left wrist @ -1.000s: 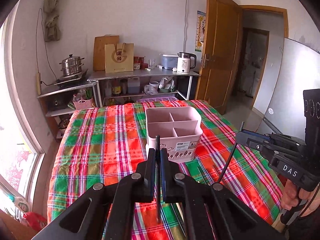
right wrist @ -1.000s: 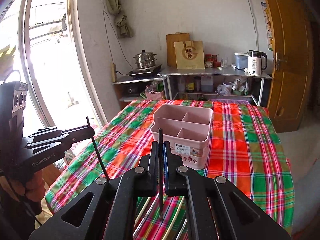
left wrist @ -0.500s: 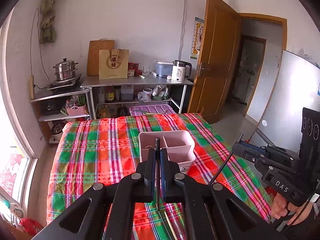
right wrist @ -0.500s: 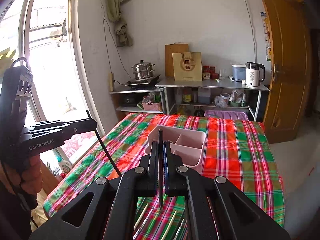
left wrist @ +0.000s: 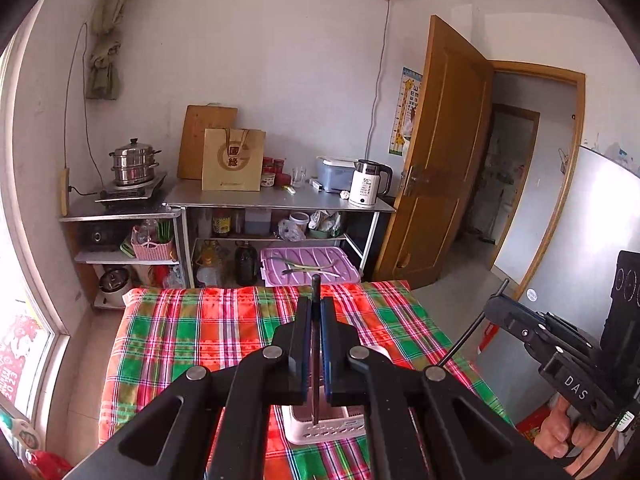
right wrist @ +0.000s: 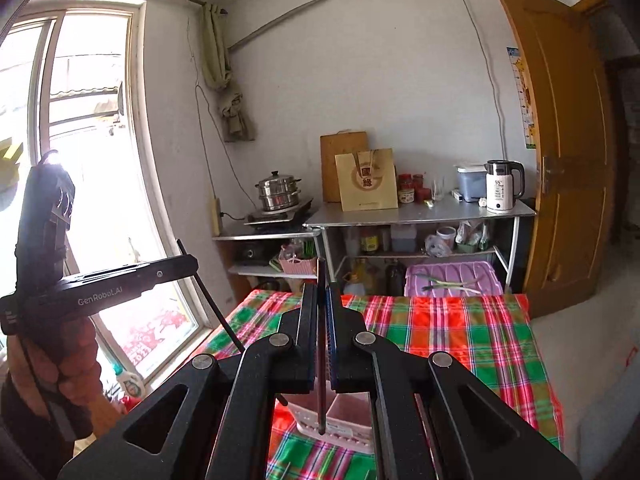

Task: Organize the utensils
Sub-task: 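Lift the left gripper's black chopstick into the pink basket while the right gripper carries its own there, then open the left gripper to release its chopstick while the right gripper releases its own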

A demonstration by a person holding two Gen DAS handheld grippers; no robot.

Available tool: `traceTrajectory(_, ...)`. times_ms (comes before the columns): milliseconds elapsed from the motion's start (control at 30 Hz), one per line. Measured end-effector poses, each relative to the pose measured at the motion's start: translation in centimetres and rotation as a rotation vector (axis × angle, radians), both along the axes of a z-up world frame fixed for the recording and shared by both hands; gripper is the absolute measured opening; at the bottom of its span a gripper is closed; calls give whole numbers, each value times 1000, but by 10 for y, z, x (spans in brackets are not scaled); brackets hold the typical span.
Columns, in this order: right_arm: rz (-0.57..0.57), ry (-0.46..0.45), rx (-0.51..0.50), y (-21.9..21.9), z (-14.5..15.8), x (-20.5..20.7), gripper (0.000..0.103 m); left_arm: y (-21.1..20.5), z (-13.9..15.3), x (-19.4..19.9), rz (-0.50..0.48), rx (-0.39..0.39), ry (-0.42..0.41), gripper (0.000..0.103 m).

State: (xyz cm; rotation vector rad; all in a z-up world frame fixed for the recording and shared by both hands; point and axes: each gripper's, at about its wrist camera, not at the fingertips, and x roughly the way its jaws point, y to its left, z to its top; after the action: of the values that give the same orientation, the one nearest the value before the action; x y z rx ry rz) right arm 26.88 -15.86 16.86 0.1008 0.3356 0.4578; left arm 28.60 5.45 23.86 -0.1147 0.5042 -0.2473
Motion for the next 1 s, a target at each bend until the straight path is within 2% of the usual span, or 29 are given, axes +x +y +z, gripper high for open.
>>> traceTrajectory(233, -2, 10, 24, 11, -15, 23, 4, 2, -16, 28, -5, -26, 16, 4)
traceTrajectory(567, -1, 101, 2, 20, -64, 49, 4, 5, -73, 60, -22, -58, 104, 4)
traceTrajectory(800, 13, 161, -19, 24, -86, 56, 4, 7, -102, 67, -23, -56, 155, 4)
traceTrajectory(933, 8, 172, -33, 24, -90, 56, 4, 10, -108, 67, -7, -59, 166, 5)
traceTrajectory(1000, 6, 165, -32, 22, -88, 53, 4, 13, -108, 64, 0, -66, 165, 11)
